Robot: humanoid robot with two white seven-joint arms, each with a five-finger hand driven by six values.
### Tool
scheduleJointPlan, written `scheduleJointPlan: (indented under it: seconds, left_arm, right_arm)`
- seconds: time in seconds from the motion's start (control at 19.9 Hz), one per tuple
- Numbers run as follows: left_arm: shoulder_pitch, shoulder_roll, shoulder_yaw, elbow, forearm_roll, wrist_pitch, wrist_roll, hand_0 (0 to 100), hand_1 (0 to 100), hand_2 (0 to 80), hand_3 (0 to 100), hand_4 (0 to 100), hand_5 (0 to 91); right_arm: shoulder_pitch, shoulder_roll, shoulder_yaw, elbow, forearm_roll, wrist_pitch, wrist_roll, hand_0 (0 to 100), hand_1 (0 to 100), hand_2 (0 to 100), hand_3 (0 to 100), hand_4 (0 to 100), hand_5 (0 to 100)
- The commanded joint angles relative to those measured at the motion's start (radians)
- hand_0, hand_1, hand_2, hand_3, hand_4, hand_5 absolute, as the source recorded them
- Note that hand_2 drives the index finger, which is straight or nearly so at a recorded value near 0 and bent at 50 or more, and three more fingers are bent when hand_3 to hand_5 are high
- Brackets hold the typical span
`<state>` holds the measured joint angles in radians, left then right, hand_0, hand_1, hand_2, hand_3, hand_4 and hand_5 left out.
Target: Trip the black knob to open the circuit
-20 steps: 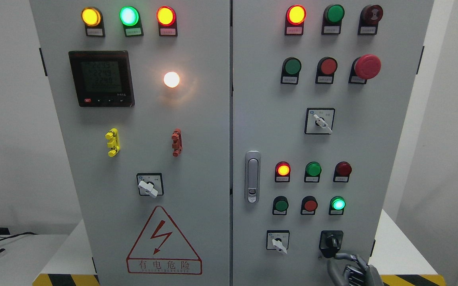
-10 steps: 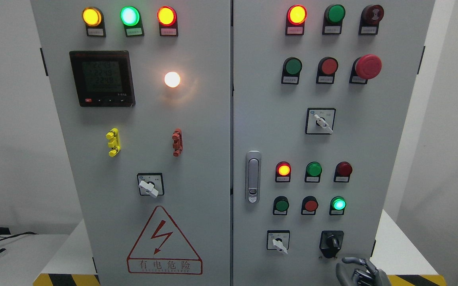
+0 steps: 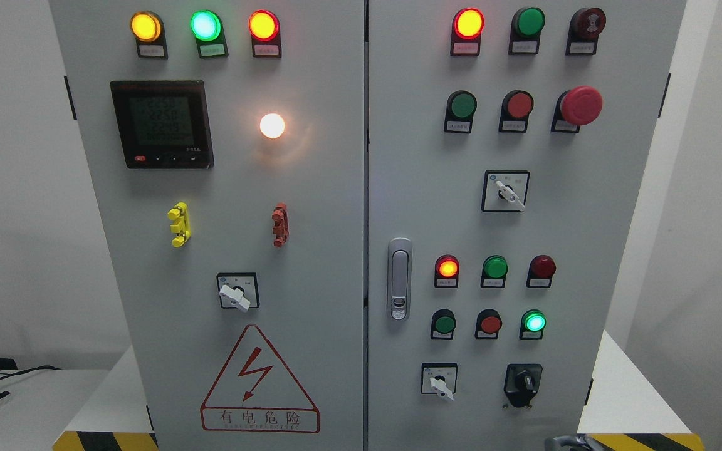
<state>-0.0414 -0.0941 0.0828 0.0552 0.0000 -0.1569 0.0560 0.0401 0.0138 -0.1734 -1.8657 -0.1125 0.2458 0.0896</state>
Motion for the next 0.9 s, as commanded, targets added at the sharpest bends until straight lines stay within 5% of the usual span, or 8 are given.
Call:
scheduleJointPlan:
  seconds: [0.0,0.35,0.85]
  left_arm:
    - [0.000,0.000,0.000,0.000,-0.031,0.000,-0.001,12,39,0.0,0,0,0.0]
    - [0.000,-0.001,0.000,0.000,-0.031,0.000,-0.001,12,39,0.0,0,0,0.0]
    - [0.000,0.000,0.000,0.000,-0.031,0.000,-0.001,12,39,0.0,0,0,0.0]
  right_arm:
    - [0.102,0.011,-0.084,-0.151,-0.050,0.003,0.030,0,2,36,56,48,46]
    - [0.161,0.012,-0.106,-0.191,-0.092,0.003,0.061,0,0,22,35,29,29]
    - [0.162,0.014,-0.104,-0.191,-0.090,0.004,0.061,0,0,18,28,25,25]
